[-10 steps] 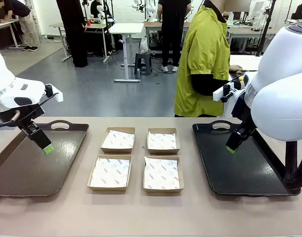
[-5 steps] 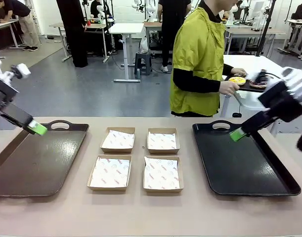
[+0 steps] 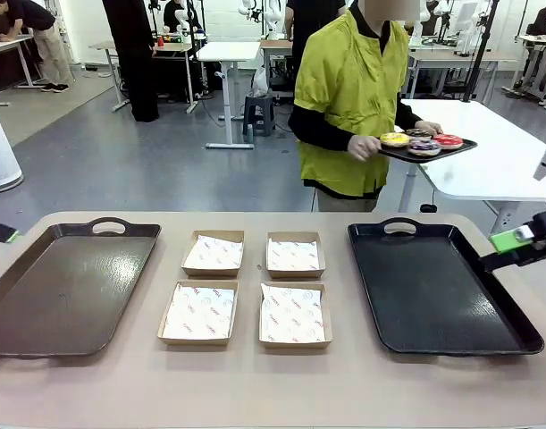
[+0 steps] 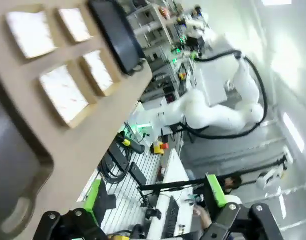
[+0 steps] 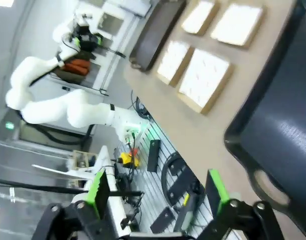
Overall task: Individually package the donuts and arrange them on the tray.
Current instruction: Pick up one Paper togo box.
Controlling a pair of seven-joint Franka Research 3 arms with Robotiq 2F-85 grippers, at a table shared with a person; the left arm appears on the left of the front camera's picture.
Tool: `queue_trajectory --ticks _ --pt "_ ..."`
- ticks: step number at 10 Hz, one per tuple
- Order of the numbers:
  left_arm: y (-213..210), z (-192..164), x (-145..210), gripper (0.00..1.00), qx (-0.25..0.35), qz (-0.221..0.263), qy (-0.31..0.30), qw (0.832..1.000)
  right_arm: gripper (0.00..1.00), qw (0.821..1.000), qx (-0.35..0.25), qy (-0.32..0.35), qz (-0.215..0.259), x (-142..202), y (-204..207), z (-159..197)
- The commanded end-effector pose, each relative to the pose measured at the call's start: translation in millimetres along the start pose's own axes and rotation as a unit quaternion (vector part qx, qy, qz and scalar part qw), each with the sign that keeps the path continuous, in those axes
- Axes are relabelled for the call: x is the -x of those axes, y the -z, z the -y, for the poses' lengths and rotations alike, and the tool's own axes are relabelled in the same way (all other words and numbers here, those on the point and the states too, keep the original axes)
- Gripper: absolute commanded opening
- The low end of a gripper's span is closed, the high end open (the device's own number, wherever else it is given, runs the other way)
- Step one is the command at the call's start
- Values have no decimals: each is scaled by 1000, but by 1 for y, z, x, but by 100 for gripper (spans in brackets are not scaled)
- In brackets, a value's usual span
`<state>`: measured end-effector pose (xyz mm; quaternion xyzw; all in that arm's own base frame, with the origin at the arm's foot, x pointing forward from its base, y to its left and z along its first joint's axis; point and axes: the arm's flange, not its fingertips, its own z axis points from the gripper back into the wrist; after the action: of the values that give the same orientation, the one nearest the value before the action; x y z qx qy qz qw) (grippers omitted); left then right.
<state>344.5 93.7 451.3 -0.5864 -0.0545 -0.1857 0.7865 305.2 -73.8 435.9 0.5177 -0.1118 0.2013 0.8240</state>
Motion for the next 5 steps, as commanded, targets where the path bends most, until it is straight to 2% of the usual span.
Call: queue_trajectory --ticks 1,5 --pt "-19 -21 -11 100 -12 9 -46 999 100 1000 12 25 4 -11 -19 26" --pt "-59 -47 19 100 5 54 -85 995 100 995 -19 47 84 14 -69 53"
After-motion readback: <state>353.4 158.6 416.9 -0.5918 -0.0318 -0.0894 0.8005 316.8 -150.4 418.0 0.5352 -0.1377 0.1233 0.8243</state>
